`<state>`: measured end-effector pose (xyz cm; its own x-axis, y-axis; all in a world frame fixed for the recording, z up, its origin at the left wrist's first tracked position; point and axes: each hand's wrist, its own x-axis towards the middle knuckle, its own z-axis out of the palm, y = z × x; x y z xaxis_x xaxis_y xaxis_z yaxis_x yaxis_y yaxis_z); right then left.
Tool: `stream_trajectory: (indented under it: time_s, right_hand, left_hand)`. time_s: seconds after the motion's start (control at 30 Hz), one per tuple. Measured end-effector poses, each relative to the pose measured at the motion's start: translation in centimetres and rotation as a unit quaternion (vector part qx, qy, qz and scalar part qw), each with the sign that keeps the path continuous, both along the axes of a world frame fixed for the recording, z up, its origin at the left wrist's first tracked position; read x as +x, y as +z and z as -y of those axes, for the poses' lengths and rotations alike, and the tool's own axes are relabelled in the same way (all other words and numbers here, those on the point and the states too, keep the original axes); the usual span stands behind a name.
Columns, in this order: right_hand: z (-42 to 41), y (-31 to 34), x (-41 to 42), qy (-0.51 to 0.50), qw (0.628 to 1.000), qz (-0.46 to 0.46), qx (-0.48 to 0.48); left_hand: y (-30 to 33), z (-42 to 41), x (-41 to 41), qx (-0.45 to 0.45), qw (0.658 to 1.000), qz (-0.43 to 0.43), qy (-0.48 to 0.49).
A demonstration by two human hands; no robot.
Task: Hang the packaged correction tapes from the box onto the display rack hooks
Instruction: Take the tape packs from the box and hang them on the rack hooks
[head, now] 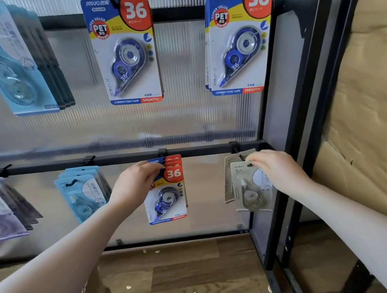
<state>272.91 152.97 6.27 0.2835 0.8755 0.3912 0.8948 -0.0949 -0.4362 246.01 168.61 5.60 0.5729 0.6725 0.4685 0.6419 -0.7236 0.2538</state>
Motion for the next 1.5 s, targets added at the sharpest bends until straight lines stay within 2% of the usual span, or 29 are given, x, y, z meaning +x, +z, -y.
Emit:
stream_trajectory:
  time_s: [0.3, 0.57, 0.87, 1.03, 1.27, 1.33, 1.5]
  right_hand:
    - [-1.9, -0.2, 0.3, -0.004, 0.995, 0.084, -0.047]
    - [-3.6, 0.1, 0.5, -0.011, 0.994, 0.097, -0.045]
    - [-3.2, 0.4, -0.2, -0.039, 0.991, 0.117, -0.057]
    - [-2.6, 0.2, 0.1, -0.065, 0.987, 0.143, -0.044]
    - [-1.1, 0.1, -1.8, -0.056, 0.976, 0.207, -0.037]
    - [-0.8, -0.1, -2.8, -0.048, 0.974, 0.218, -0.04]
    - [-0.5, -0.1, -6.5, -0.021, 0.981, 0.191, -0.04]
  left_hand:
    - [-0.1, -0.4, -0.1, 0.013, 1.0, -0.008, 0.001]
    - [-0.3, -0.6, 0.2, 0.021, 1.0, 0.01, -0.007]
    - [-0.9, -0.8, -0.5, 0.114, 0.993, 0.019, -0.039]
    - [-1.0, -0.9, -0.9, 0.159, 0.987, 0.032, -0.02]
    - [-1.0, -0.3, -2.8, 0.157, 0.987, 0.019, 0.014]
    - [-1.0, -0.1, -3.9, 0.134, 0.99, 0.016, 0.035]
    - [-0.8, 1.0, -7.8, 0.122, 0.99, 0.009, 0.068]
